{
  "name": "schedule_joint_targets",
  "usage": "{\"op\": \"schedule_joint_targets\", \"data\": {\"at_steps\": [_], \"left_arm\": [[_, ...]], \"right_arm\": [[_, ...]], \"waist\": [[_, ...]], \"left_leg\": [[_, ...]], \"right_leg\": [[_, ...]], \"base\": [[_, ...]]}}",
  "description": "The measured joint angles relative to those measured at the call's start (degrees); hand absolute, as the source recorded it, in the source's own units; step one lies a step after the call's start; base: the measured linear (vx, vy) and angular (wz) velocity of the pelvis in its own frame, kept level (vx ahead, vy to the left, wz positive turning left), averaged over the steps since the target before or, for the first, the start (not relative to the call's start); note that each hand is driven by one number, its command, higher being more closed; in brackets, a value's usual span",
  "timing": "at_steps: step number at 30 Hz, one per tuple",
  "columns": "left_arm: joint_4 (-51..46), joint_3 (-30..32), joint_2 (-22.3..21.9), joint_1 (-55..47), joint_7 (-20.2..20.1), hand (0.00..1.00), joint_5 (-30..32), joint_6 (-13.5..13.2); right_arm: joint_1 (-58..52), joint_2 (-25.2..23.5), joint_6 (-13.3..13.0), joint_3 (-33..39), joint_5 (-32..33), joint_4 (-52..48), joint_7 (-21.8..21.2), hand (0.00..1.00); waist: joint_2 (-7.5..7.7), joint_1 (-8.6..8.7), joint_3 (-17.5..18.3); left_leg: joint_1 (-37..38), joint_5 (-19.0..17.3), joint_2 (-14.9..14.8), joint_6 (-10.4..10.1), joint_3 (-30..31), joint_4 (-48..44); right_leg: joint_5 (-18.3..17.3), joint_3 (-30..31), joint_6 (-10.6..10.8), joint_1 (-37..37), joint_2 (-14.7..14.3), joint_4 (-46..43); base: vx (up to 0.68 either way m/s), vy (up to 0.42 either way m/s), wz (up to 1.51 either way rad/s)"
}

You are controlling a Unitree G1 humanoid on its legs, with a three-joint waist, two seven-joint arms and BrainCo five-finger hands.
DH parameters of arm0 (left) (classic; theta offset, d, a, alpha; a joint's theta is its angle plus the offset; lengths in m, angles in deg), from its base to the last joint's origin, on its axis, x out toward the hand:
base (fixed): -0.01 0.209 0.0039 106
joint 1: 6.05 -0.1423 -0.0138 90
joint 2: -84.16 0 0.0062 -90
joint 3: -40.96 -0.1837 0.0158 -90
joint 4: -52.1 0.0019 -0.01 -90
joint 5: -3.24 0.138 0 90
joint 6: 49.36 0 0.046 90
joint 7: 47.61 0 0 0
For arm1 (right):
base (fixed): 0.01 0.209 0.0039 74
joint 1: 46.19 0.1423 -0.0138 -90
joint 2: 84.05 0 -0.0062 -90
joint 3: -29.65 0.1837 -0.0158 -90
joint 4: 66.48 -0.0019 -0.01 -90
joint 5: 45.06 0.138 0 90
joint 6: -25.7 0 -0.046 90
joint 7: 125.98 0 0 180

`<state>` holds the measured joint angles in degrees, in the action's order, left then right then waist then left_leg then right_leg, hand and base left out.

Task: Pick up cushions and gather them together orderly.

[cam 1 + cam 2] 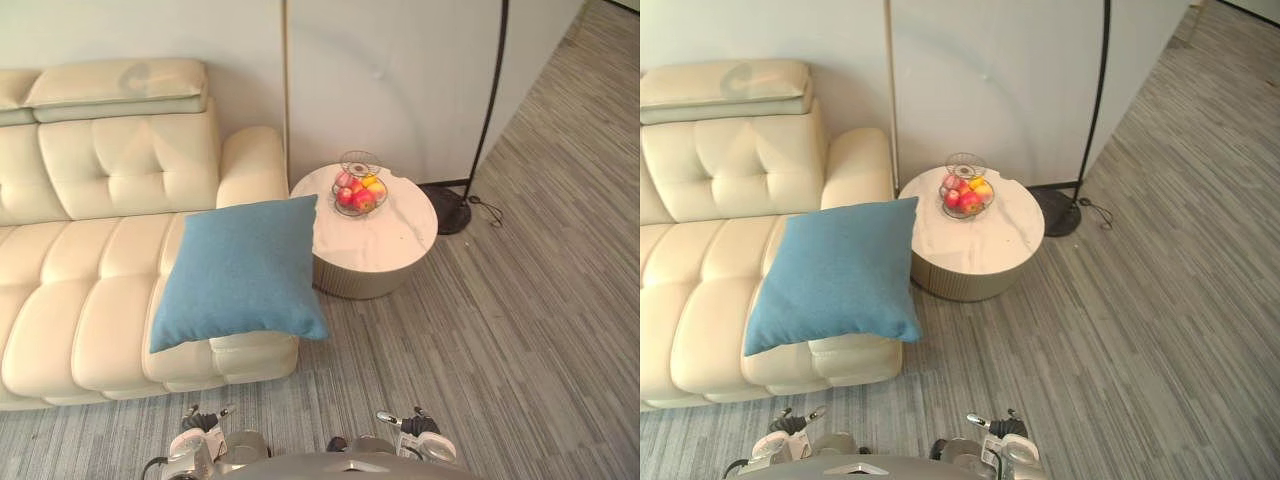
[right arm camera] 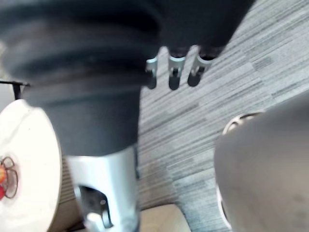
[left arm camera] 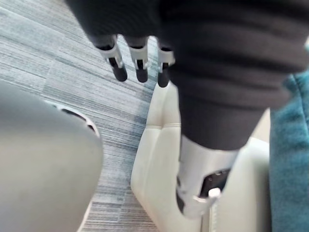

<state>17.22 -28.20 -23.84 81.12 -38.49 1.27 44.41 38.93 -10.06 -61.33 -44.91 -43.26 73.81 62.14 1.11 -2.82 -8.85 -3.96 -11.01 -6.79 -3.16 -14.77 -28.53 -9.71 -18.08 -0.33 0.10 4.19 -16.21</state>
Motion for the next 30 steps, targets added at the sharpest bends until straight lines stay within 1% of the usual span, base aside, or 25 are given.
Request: {"op": "schedule_joint_targets", "data": {"at_steps": [1, 2, 3, 4, 5, 6, 7, 8, 10, 13, 15, 16, 17, 18, 20, 25, 26, 29, 30], "left_arm": [[0.05, 0.02, -0.13, -0.01, 0.04, 0.00, 0.00, 0.01], [0.11, 0.08, -0.22, -0.06, 0.05, 0.00, 0.00, 0.04], [0.17, 0.10, -0.22, -0.16, 0.03, 0.00, 0.00, 0.12], [0.20, 0.10, -0.23, -0.19, 0.00, 0.00, 0.04, 0.13], [0.27, 0.11, -0.41, -0.20, 0.04, 0.00, 0.09, 0.12], [0.42, 0.24, -0.20, -0.12, 0.00, 0.00, 0.17, 0.13], [0.48, 0.31, 0.39, -0.52, 0.28, 0.00, 0.30, 0.14], [0.53, 0.29, 0.91, -0.69, 0.53, 0.00, 0.35, 0.11], [0.69, 0.25, 1.08, -0.82, 0.54, 0.00, 0.54, 0.14], [2.18, -1.24, 1.23, -0.74, 0.48, 0.00, 1.09, 0.35], [2.48, -2.17, 1.22, -0.77, 0.48, 0.00, 1.09, 0.67], [2.55, -2.49, 1.22, -0.77, 0.48, 0.00, 1.09, 0.73], [2.99, -3.17, 1.13, -0.79, 0.47, 0.00, 1.08, 0.77], [3.15, -3.51, 1.03, -0.80, 0.49, 0.00, 1.08, 0.80], [3.61, -4.28, 1.06, -0.79, 0.49, 0.00, 1.05, 0.79], [3.64, -5.31, 1.93, -0.77, 0.52, 0.00, 0.93, 0.75], [3.42, -5.31, 1.98, -0.76, 0.58, 0.00, 0.74, 0.75], [2.97, -5.06, 2.24, -0.89, 0.98, 0.00, -1.04, 0.78], [2.03, -4.92, 2.34, -1.16, 1.38, 0.00, -2.59, 0.77]], "right_arm": [[-0.01, -0.02, 0.01, 0.66, 0.02, -0.11, 0.00, 0.00], [-0.09, 0.07, 0.04, 1.95, 0.02, -0.38, 0.08, 0.00], [-0.25, 0.06, 0.05, 2.35, 0.02, -0.39, 0.09, 0.00], [-0.33, 0.04, 0.11, 2.38, 0.02, -0.39, 0.09, 0.00], [-0.50, 0.03, 0.24, 2.83, 0.13, -0.74, 0.11, 0.00], [-0.58, -0.08, 0.33, 2.85, 0.09, -0.93, 0.20, 0.00], [-0.82, -0.43, 0.93, 2.85, -0.02, -0.99, 0.20, 0.00], [-0.97, -1.00, 1.15, 2.93, -0.02, -1.01, 0.17, 0.00], [-0.94, -1.34, 1.14, 2.93, -0.04, -1.01, 0.18, 0.00], [-0.93, -1.57, 1.06, 2.97, -0.01, -0.92, 0.17, 0.00], [-0.88, -1.06, 1.04, 3.05, -0.01, -0.21, 0.17, 0.00], [-0.79, -0.86, 1.03, 3.04, -0.01, 0.09, 0.16, 0.00], [-0.80, -0.39, 1.07, 3.04, -0.01, 0.44, 0.17, 0.00], [-0.82, -0.08, 1.08, 2.99, -0.01, 0.73, 0.16, 0.00], [-0.59, 0.27, 1.07, 2.86, -0.01, 1.56, 0.17, 0.00], [0.57, 0.44, 1.21, 2.34, -0.01, 2.29, 0.25, 0.00], [0.51, 0.64, 1.29, 1.26, -0.01, 1.91, 0.61, 0.00], [-0.53, 0.23, 2.06, -0.06, -0.01, -5.06, 0.82, 0.00], [-0.90, 0.21, 2.16, -1.22, -0.01, -9.85, 0.87, 0.00]], "waist": [[-0.25, -0.06, 0.05], [-1.20, 0.10, -0.02], [-1.29, 0.33, 0.04], [-1.25, 0.44, 0.02], [-1.48, 0.61, 0.10], [-1.76, 0.92, 0.36], [-1.06, 0.87, 0.87], [0.07, 0.52, 1.59], [0.29, 0.39, 1.82], [-0.12, 1.40, 2.61], [-0.79, 1.37, 3.18], [-0.69, 1.31, 3.30], [-1.36, 1.35, 3.32], [-1.65, 1.44, 3.48], [-1.79, 1.44, 3.60], [-1.30, 1.42, 3.44], [-1.29, 1.43, 3.44], [-0.96, 1.39, 3.25], [-0.86, 1.42, 3.29]], "left_leg": [[-0.05, -0.95, -0.67, 0.60, -0.81, -0.77], [0.10, -3.35, -4.20, 1.75, -4.22, -1.56], [0.48, -3.87, -6.55, 2.08, -5.45, -0.73], [0.68, -3.86, -7.46, 2.06, -5.84, 0.29], [1.49, -2.11, -8.93, 1.35, -5.67, 4.84], [1.94, -0.03, -8.08, -2.36, -6.11, 6.10], [2.36, 0.92, -5.87, -1.68, -6.96, 8.48], [3.44, 1.90, -3.78, -1.11, -7.89, 10.78], [4.63, 2.45, -2.40, -0.67, -8.84, 12.72], [6.87, 4.56, -0.09, 0.08, -9.55, 17.57], [7.96, 5.95, 0.60, 0.07, -10.27, 20.49], [8.40, 6.29, 0.79, 0.04, -10.29, 21.18], [9.27, 7.07, 1.26, 0.00, -10.27, 22.82], [9.55, 7.61, 1.35, -0.02, -10.27, 23.62], [10.34, 8.54, 1.46, -0.11, -10.21, 25.41], [11.01, 10.90, 1.93, -0.09, -10.01, 29.02], [11.02, 11.24, 2.12, 0.02, -9.94, 29.56], [10.90, 11.37, 2.55, 0.13, -9.90, 29.88], [10.84, 11.37, 2.85, 0.13, -9.90, 30.08]], "right_leg": [[-0.21, -0.11, -0.10, 0.01, -0.02, -0.03], [-0.72, -0.39, 0.05, -0.23, -0.12, -0.79], [-0.88, -0.84, 0.39, -0.19, 0.37, -1.26], [-1.06, -0.93, 0.69, -0.12, 0.71, -1.67], [-1.74, -1.09, 1.91, 0.46, 1.70, -3.25], [-2.15, -0.66, 2.83, 1.05, 2.72, -4.43], [-1.74, 1.17, 3.46, 2.13, 4.16, -4.45], [-0.91, 2.24, 3.89, 2.13, 5.09, -2.81], [0.40, 3.17, 4.79, 1.70, 5.56, -1.04], [3.15, 3.69, 5.74, 0.16, 5.84, 3.42], [4.65, 4.29, 5.89, -0.34, 5.46, 5.95], [4.91, 4.46, 5.90, -0.58, 5.35, 6.38], [5.78, 4.59, 5.94, -1.25, 5.00, 7.57], [6.21, 4.69, 5.90, -1.46, 4.77, 8.31], [6.99, 4.85, 5.71, -2.00, 4.15, 9.56], [8.35, 5.27, 5.41, -2.01, 3.39, 11.91], [8.55, 5.47, 5.30, -1.82, 3.39, 12.36], [9.40, 6.40, 5.20, -1.56, 3.40, 13.43], [9.84, 6.93, 5.14, -1.29, 3.47, 13.93]], "base": [[-0.04, 0.133, 0.08], [-0.02, 0.157, 0.13], [-0.02, 0.169, 0.16], [0.00, 0.210, 0.23], [0.00, 0.190, 0.27], [0.00, 0.239, 0.25], [0.05, 0.219, 0.10], [0.05, 0.231, -0.03], [0.04, 0.154, -0.18], [0.03, 0.079, -0.13], [0.00, 0.018, -0.15], [-0.01, 0.002, -0.15], [-0.01, 0.002, -0.10], [-0.02, -0.002, -0.09], [-0.04, -0.020, -0.06], [-0.07, -0.015, -0.03], [-0.10, 0.013, -0.07], [-0.06, 0.017, -0.12], [-0.08, 0.043, -0.23]]}}
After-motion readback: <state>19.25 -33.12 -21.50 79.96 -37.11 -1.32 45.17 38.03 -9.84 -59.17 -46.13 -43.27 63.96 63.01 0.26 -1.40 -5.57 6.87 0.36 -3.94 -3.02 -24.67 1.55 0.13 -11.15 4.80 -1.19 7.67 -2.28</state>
